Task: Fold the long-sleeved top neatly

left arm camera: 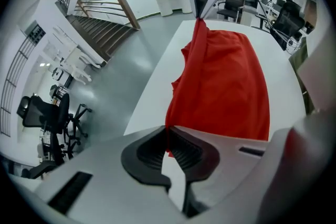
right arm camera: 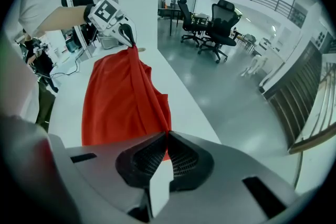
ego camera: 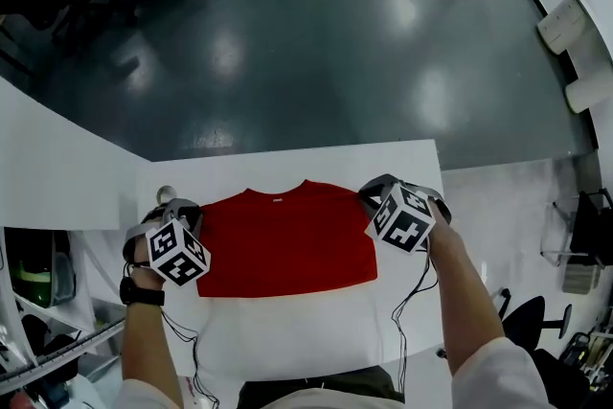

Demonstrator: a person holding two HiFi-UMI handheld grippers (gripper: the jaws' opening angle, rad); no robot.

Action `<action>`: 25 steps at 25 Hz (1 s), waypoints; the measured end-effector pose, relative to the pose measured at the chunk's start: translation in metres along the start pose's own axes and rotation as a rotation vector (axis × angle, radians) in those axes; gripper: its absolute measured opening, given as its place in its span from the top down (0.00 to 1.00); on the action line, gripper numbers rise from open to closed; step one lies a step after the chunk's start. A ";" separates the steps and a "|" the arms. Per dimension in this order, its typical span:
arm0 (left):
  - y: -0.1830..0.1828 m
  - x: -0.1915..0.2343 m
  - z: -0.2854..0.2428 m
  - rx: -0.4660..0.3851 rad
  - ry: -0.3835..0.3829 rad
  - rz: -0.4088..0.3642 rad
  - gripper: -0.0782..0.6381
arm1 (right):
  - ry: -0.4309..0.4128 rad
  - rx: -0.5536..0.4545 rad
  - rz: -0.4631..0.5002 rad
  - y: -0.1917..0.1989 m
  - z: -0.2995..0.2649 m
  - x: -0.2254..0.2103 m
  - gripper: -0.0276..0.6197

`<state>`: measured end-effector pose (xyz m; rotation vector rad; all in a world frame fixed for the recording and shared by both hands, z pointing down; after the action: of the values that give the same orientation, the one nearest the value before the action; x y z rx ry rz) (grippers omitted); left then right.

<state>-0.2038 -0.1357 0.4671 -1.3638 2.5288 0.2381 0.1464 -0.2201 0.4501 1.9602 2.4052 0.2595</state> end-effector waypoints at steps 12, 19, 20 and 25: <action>-0.003 0.009 -0.038 0.056 -0.072 0.070 0.77 | 0.119 0.041 0.001 -0.013 -0.051 -0.016 0.82; 0.012 0.010 -0.029 0.041 -0.089 0.117 0.77 | 0.210 -0.006 -0.053 0.000 -0.033 -0.025 0.77; 0.014 0.009 -0.028 0.039 -0.088 0.124 0.77 | 0.214 -0.007 -0.063 0.004 -0.031 -0.025 0.77; 0.022 -0.007 -0.020 0.037 -0.094 0.142 0.77 | 0.237 0.001 -0.111 0.028 -0.027 -0.017 0.79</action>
<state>-0.2216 -0.1236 0.4886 -1.1329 2.5405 0.2744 0.1733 -0.2345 0.4788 1.8849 2.6445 0.5132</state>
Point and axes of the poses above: the fingertips, and each gripper's own axes: z backward along the fingers, x to its left, y out of its underside, the point moved 10 cm from there along z, backward along the fingers, and after that the axes turned 12 degrees about x, right-handed, at the moved point
